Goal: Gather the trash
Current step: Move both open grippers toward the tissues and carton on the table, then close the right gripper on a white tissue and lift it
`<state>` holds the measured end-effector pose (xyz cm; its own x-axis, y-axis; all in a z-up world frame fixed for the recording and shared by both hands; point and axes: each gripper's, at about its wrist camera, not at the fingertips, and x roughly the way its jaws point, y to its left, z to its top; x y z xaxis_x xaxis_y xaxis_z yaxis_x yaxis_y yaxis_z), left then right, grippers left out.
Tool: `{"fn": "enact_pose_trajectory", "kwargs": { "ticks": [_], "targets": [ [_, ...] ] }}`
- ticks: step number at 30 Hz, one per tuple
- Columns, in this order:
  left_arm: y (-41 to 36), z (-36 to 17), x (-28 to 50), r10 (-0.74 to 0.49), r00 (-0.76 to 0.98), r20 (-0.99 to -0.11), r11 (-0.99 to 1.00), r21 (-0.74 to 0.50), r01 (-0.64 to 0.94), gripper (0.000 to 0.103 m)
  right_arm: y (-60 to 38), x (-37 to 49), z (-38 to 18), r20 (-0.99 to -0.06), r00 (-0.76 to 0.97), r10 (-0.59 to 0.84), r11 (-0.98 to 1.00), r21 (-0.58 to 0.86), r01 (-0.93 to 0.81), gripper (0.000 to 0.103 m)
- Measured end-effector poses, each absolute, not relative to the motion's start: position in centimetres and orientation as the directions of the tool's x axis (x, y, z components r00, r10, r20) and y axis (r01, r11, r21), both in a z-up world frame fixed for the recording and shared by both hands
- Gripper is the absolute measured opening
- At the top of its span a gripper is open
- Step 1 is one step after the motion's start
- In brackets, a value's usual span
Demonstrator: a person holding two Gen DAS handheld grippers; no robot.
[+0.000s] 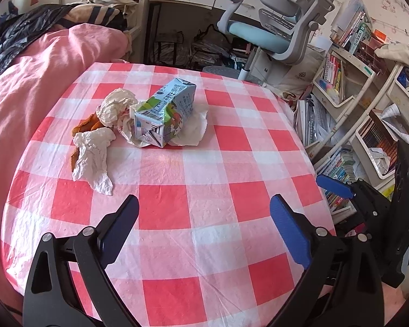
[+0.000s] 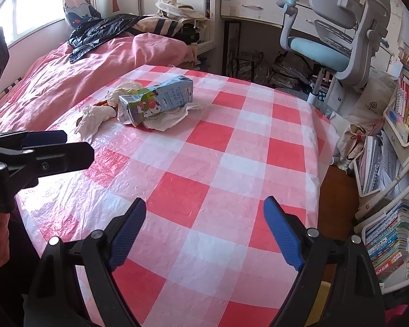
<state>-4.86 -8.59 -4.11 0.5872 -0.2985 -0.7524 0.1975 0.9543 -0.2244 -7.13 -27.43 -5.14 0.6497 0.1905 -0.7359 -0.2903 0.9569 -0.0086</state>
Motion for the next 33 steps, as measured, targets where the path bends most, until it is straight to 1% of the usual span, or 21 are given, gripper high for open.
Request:
{"fn": "enact_pose_trajectory", "kwargs": {
  "ticks": [5,8,12,16,19,20,25,26,28,29,30,31,32,33],
  "targets": [
    [-5.1,-4.5,-5.0,-0.249,0.6,-0.761,0.969,-0.198,0.151,0.093,-26.0,-6.4,-5.0,-0.727,0.651,0.219,0.951,0.01,-0.309,0.084],
    [-0.9,-4.5,-5.0,-0.2,0.618,-0.76,0.977,-0.206,0.064,0.093,-24.0,-5.7,-4.9,-0.717,0.647,0.26,0.939,0.031,-0.343,0.084],
    [5.7,-4.7,-4.0,-0.142,0.628,-0.765,0.961,-0.257,-0.096,0.093,-20.9,-4.9,-5.1,-0.71,0.628,0.319,0.912,0.05,-0.407,0.084],
    [9.9,-4.7,-2.1,-0.091,0.629,-0.772,0.95,-0.257,-0.178,0.093,-17.4,-3.9,-6.1,-0.717,0.581,0.387,0.872,0.08,-0.483,0.084],
    [11.5,-4.8,-0.7,-0.102,0.628,-0.771,0.932,-0.294,-0.21,0.093,-14.6,-2.9,-6.9,-0.72,0.54,0.436,0.837,0.104,-0.537,0.082],
    [11.7,-4.9,-0.2,-0.103,0.628,-0.771,0.93,-0.298,-0.213,0.093,-13.7,-2.4,-7.1,-0.718,0.528,0.453,0.827,0.118,-0.549,0.079],
    [11.4,-5.6,1.4,-0.104,0.614,-0.782,0.942,-0.277,-0.192,0.093,-10.8,0.5,-7.2,-0.68,0.504,0.532,0.801,0.211,-0.561,0.076],
    [11.4,-5.8,1.5,-0.103,0.611,-0.785,0.943,-0.272,-0.191,0.093,-10.4,1.3,-7.3,-0.679,0.497,0.54,0.801,0.234,-0.551,0.073],
    [11.4,-6.1,1.7,-0.101,0.604,-0.791,0.943,-0.269,-0.195,0.093,-10.3,3.4,-8.1,-0.678,0.465,0.569,0.798,0.321,-0.509,0.058],
    [11.4,-6.2,1.7,-0.1,0.602,-0.792,0.943,-0.268,-0.197,0.093,-10.5,4.2,-8.4,-0.672,0.45,0.588,0.793,0.367,-0.487,0.045],
    [11.3,-6.3,1.8,-0.099,0.6,-0.794,0.943,-0.267,-0.198,0.093,-10.8,4.8,-8.7,-0.667,0.437,0.603,0.786,0.406,-0.466,0.035],
    [11.1,-6.3,1.8,-0.098,0.599,-0.795,0.945,-0.264,-0.195,0.093,-11.3,5.0,-9.0,-0.661,0.424,0.62,0.777,0.439,-0.451,0.031],
    [10.9,-6.3,1.8,-0.098,0.598,-0.795,0.947,-0.259,-0.189,0.093,-11.7,4.9,-9.0,-0.656,0.423,0.625,0.774,0.451,-0.444,0.024],
    [10.5,-6.3,2.0,-0.098,0.596,-0.797,0.95,-0.253,-0.182,0.093,-11.9,4.6,-9.0,-0.662,0.425,0.618,0.779,0.443,-0.443,0.02]
  ]
}}
